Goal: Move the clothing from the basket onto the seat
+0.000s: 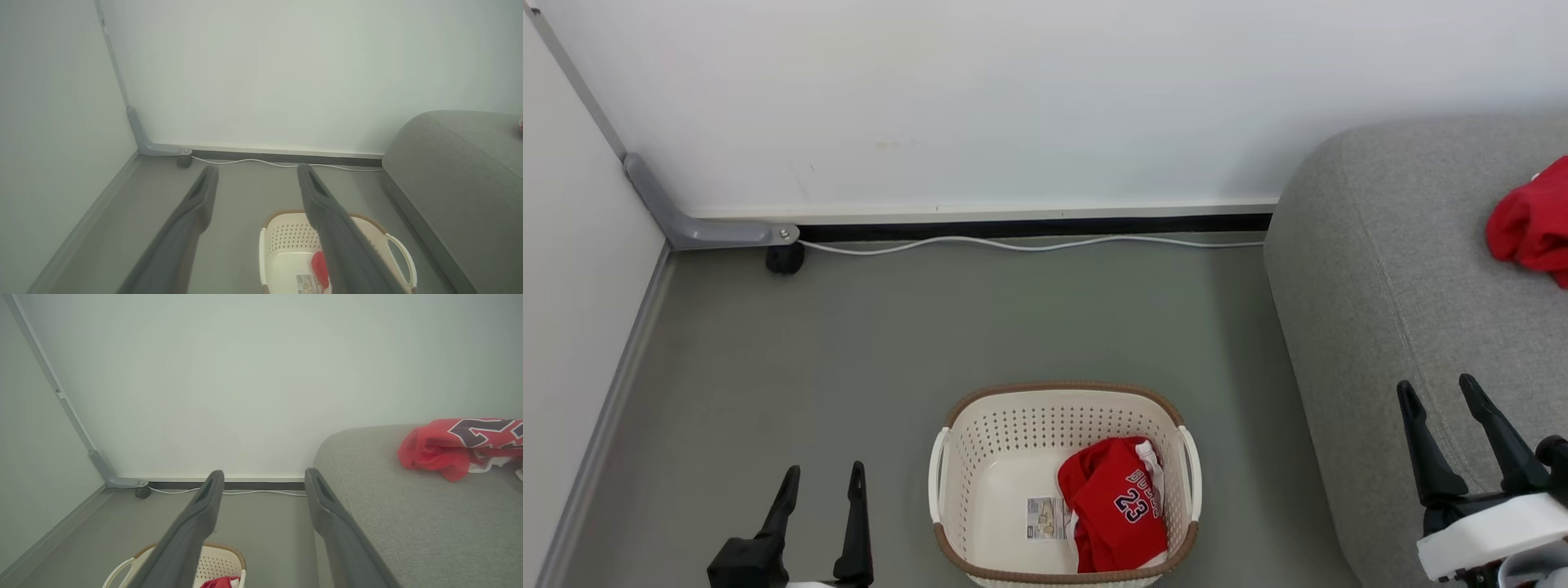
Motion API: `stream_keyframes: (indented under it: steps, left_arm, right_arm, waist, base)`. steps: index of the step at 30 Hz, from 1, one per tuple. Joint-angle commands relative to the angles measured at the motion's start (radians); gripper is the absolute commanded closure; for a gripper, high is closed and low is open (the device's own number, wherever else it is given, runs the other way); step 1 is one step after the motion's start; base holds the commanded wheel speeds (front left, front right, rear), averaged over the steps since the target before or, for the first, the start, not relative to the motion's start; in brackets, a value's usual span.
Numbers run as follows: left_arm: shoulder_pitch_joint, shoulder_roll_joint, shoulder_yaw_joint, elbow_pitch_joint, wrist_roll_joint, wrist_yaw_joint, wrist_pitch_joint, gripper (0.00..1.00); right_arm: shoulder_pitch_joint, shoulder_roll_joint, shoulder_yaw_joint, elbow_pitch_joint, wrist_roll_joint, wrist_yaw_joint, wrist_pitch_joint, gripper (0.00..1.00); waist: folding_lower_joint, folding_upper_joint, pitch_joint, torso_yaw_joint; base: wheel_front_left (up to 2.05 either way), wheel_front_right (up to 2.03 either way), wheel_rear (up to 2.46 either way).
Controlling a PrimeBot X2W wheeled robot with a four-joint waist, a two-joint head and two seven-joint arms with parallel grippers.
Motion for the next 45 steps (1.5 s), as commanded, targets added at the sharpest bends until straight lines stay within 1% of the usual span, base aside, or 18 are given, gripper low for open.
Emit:
stream_keyframes:
  steps: [1,8,14,20,23,30,35,45]
  left_arm:
    - [-0.035,0.005,0.015,-0.02,-0.004,0.014,-0.006,0.0]
    - [-0.089,0.005,-0.075,-0.012,-0.036,0.076,-0.006,0.0]
    - [-0.159,0.005,-0.155,0.03,-0.064,0.112,-0.006,0.0]
    - [-0.263,0.005,-0.25,0.078,-0.106,0.153,-0.006,0.0]
    - [-0.325,0.005,-0.299,0.115,-0.132,0.162,-0.006,0.0]
    - [-0.459,0.005,-0.389,0.21,-0.197,0.17,-0.006,0.0]
    - [-0.566,0.005,-0.441,0.3,-0.248,0.161,-0.006,0.0]
    - [-0.811,0.005,-0.515,0.525,-0.295,0.112,-0.006,0.0]
  right_arm:
    - [-0.036,-0.032,0.012,-0.033,0.002,0.004,-0.006,0.0]
    - [-0.108,-0.08,0.016,-0.09,0.036,0.004,-0.006,0.0]
    - [-0.153,-0.115,0.015,-0.132,0.061,0.004,-0.006,0.0]
    - [-0.21,-0.153,0.023,-0.178,0.093,0.004,-0.006,0.0]
    - [-0.242,-0.167,0.026,-0.205,0.106,0.004,-0.006,0.0]
    - [-0.3,-0.185,0.036,-0.248,0.125,0.004,-0.006,0.0]
    - [-0.338,-0.195,0.045,-0.282,0.135,0.004,-0.006,0.0]
    - [-0.427,-0.202,0.066,-0.364,0.159,0.004,-0.006,0.0]
  waist:
    - [0.0,-0.0001,0.027,-0.003]
    - [0.0,-0.0001,0.154,-0.024]
    - [0.0,-0.0001,0.255,-0.038]
    - [0.0,-0.0001,0.376,-0.063]
    - [0.0,-0.0001,0.433,-0.077]
    - [0.0,-0.0001,0.525,-0.101]
    - [0.0,-0.0001,0.593,-0.12]
    - [0.0,-0.0001,0.752,-0.169]
  base:
    - [0.0,0.0,0.0]
    - [0.0,0.0,0.0]
    - [0.0,0.0,0.0]
    - [0.0,0.0,0.0]
    - [0.0,0.0,0.0]
    - [0.0,0.0,0.0]
    - [0.0,0.0,0.0]
    - [0.0,0.0,0.0]
